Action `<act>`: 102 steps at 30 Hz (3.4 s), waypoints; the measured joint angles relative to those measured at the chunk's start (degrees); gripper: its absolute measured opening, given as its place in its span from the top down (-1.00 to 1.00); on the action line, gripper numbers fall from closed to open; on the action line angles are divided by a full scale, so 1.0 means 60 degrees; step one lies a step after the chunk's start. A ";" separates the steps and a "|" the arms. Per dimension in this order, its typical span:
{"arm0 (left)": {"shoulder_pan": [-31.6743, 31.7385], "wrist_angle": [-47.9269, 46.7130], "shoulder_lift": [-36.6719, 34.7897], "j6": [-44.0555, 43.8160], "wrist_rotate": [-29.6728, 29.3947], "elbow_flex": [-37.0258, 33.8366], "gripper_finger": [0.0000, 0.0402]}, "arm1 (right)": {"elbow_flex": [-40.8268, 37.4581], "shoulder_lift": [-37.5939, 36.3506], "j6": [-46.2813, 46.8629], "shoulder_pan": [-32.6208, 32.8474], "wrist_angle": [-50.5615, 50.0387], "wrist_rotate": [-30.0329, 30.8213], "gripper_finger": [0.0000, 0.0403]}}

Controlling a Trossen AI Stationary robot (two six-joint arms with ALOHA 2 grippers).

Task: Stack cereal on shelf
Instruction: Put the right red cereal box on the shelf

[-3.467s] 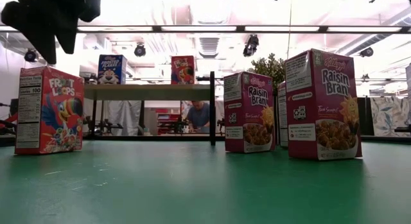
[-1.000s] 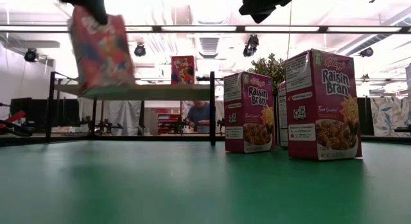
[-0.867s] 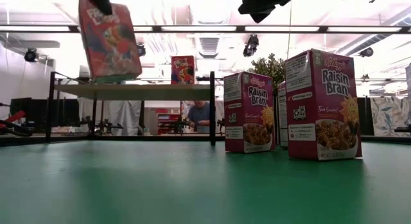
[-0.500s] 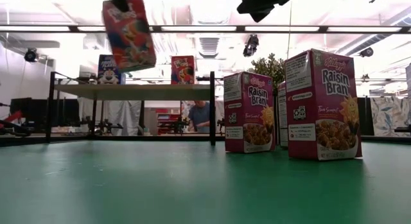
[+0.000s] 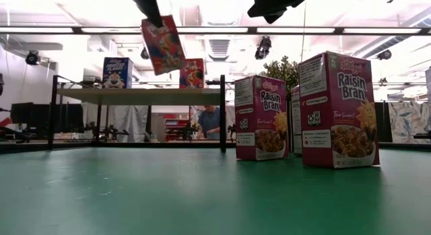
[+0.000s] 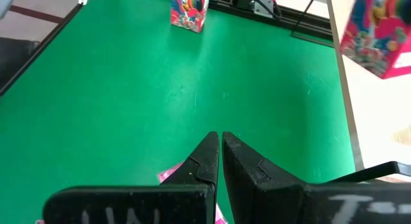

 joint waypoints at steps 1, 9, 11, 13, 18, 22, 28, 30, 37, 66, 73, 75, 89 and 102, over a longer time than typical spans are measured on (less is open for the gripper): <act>0.0235 0.0064 0.0000 0.0178 0.0099 0.0000 0.09 | 0.0000 0.0000 -0.0001 0.0000 0.0000 0.0000 0.95; 0.1729 0.0658 0.0000 0.1215 0.1028 0.0000 0.09 | 0.0000 0.0000 -0.0025 0.0000 0.0000 0.0000 0.95; 0.1989 0.0722 0.0000 0.1414 0.1295 0.0000 0.09 | 0.0000 0.0000 -0.0025 0.0000 0.0000 0.0004 0.95; 0.2203 0.0765 0.0000 0.1527 0.1455 -0.0001 0.09 | 0.0000 0.0000 -0.0025 0.0000 -0.0001 0.0004 0.95; 0.2494 0.0837 0.0000 0.1590 0.1479 -0.0007 0.09 | 0.0000 0.0000 -0.0029 0.0000 0.0000 0.0004 0.95; 0.2582 0.1040 0.0000 0.1587 0.1939 -0.0098 0.09 | 0.0000 0.0000 -0.0029 0.0000 -0.0004 0.0004 0.95; 0.2583 0.1365 0.0031 0.1620 0.1966 -0.0404 0.09 | 0.0000 0.0000 -0.0029 0.0000 -0.0007 0.0004 0.95; 0.2587 0.1370 0.0099 0.1602 0.1966 -0.0436 0.09 | 0.0000 0.0000 -0.0028 0.0000 -0.0004 0.0004 0.95; 0.2587 0.1583 0.0641 0.1719 0.1913 -0.0437 0.09 | 0.0000 0.0000 -0.0029 0.0000 -0.0010 0.0004 0.95; 0.2652 0.2243 0.0827 0.2227 0.1882 -0.0406 -0.15 | 0.0000 0.0000 -0.0026 0.0000 -0.0015 0.0004 0.95; 0.2638 0.1671 0.0630 0.2401 0.1884 0.0281 -0.15 | 0.0000 0.0000 0.0009 0.0000 0.0002 0.0086 0.95; 0.2621 0.1356 0.0531 0.2337 0.1886 0.0534 -0.15 | 0.0000 0.0000 0.0051 0.0000 0.0051 0.0431 0.95; 0.1209 0.3099 -0.1832 0.0977 0.1685 -0.2098 0.48 | 0.0000 0.0000 -0.0288 -0.0622 0.1068 0.0750 0.95; 0.1112 0.7163 -0.3300 0.0780 -0.0033 -0.6336 0.99 | 0.0000 0.0815 -0.0427 -0.2847 0.2994 0.0739 0.96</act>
